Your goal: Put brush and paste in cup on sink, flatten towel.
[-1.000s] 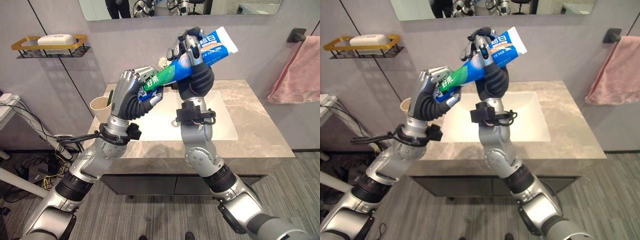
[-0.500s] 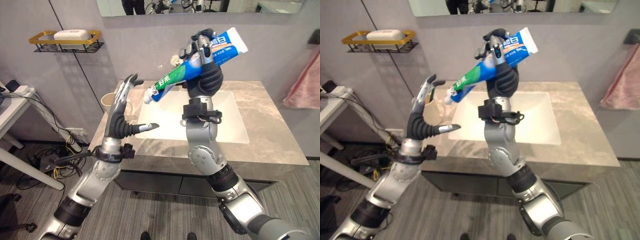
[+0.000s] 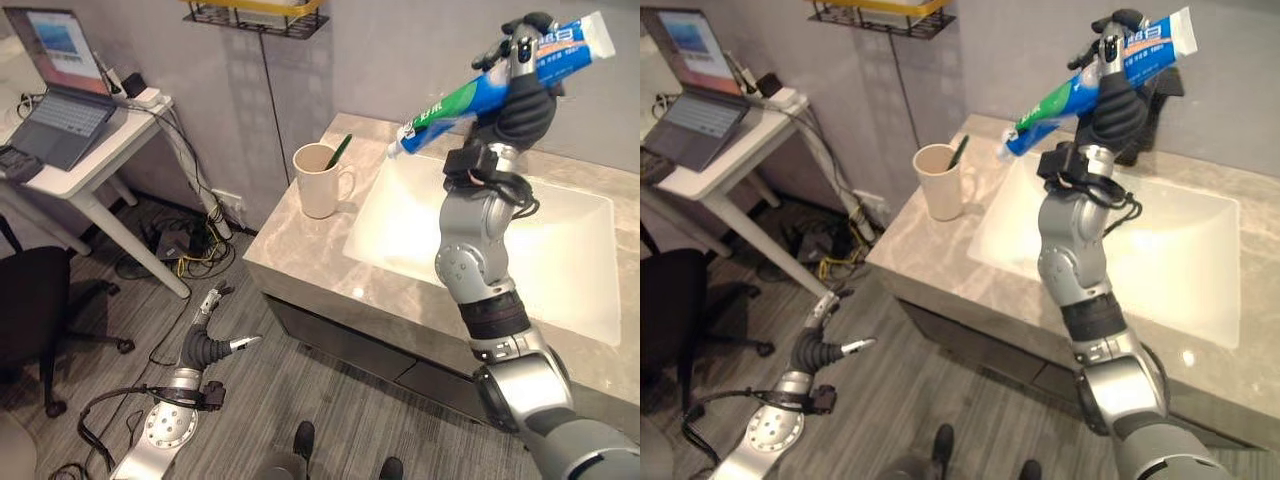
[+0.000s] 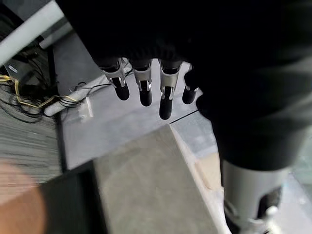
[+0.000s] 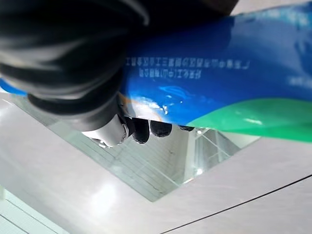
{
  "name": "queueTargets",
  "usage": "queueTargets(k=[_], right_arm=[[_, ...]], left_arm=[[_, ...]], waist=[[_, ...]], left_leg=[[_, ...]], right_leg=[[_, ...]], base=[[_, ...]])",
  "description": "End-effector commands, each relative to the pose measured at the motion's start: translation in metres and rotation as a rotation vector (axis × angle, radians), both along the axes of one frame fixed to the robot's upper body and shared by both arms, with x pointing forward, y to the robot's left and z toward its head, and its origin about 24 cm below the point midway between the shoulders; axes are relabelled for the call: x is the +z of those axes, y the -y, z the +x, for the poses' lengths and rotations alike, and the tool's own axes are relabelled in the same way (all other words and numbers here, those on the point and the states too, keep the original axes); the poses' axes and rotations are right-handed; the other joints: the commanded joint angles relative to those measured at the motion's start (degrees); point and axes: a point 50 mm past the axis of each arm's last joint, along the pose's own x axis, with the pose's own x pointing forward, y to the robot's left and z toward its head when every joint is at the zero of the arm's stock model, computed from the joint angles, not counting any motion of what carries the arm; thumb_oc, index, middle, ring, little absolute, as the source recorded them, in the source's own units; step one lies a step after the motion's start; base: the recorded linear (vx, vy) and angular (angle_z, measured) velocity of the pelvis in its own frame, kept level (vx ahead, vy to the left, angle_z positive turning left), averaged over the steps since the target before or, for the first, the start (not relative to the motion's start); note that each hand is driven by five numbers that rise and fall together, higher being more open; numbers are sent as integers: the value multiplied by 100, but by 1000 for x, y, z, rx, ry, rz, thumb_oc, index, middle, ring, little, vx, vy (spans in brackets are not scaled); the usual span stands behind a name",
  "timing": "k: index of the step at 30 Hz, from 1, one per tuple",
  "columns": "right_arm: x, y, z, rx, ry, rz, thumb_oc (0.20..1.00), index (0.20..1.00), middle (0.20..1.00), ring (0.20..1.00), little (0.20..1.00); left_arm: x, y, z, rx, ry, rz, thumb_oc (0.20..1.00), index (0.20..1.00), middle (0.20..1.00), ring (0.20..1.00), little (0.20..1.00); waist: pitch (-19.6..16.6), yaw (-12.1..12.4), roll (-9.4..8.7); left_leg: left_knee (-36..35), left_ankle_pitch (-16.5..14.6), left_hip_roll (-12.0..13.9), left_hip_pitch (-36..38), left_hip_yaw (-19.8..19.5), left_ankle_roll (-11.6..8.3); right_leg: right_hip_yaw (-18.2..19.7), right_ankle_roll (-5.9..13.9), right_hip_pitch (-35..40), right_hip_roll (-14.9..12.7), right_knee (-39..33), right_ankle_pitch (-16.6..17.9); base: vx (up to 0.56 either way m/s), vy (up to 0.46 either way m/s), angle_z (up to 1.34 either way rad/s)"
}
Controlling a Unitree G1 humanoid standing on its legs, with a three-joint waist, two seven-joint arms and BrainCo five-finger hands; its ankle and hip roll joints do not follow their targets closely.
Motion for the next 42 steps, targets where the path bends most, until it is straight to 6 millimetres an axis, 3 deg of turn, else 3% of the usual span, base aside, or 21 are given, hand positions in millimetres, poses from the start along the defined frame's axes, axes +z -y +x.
queueTargets(k=[1, 9, 11, 14, 18, 42], right_arm=[[53, -6, -17, -33, 216, -56, 200, 200, 200, 200, 200], [86, -18, -19, -74, 272, -174, 200, 200, 200, 200, 200], [94, -25, -16, -125, 263, -292, 200, 200, 200, 200, 200], [99, -26, -12, -145, 248, -303, 200, 200, 200, 200, 200], [101, -26, -9, -157, 236, -341, 200, 200, 200, 200, 200], [85, -42, 1, -137, 184, -445, 200, 200, 200, 200, 200]], left_arm=[[23, 0, 11, -111, 69, 59, 1000, 1000, 1000, 1000, 1000], [18, 3, 11, -176, 13, 76, 1000, 1000, 1000, 1000, 1000], [12, -2, 8, -179, -48, 92, 1000, 1000, 1000, 1000, 1000], [6, -8, 6, -164, -89, 91, 1000, 1000, 1000, 1000, 1000], [-3, -15, 5, -127, -134, 105, 1000, 1000, 1000, 1000, 1000], [-3, -18, 7, -123, -133, 178, 1000, 1000, 1000, 1000, 1000]], waist=[[-125, 41, -394], [-61, 130, -505], [-2, 126, -560], [23, 143, -592], [91, 171, -670], [287, 151, -879]], left_leg=[[23, -13, 125, -96, -69, -192], [23, -42, -42, -244, -224, -109], [23, -69, -119, -280, -246, -51], [23, -86, -164, -289, -287, -21], [23, -107, -247, -337, -361, 28], [23, -110, -223, -443, -376, 38]], right_leg=[[67, 497, 4, -928, -8, 410], [-79, 598, -8, -1072, -8, 460], [-80, 641, -38, -1131, -8, 523], [-117, 663, -31, -1167, -8, 565], [-166, 700, -23, -1235, -8, 646], [-134, 677, -131, -1179, -8, 628]], base=[[58, 23, 21], [55, 36, 15], [59, 74, 7], [36, 39, 4], [24, 33, 13], [0, 0, 0]])
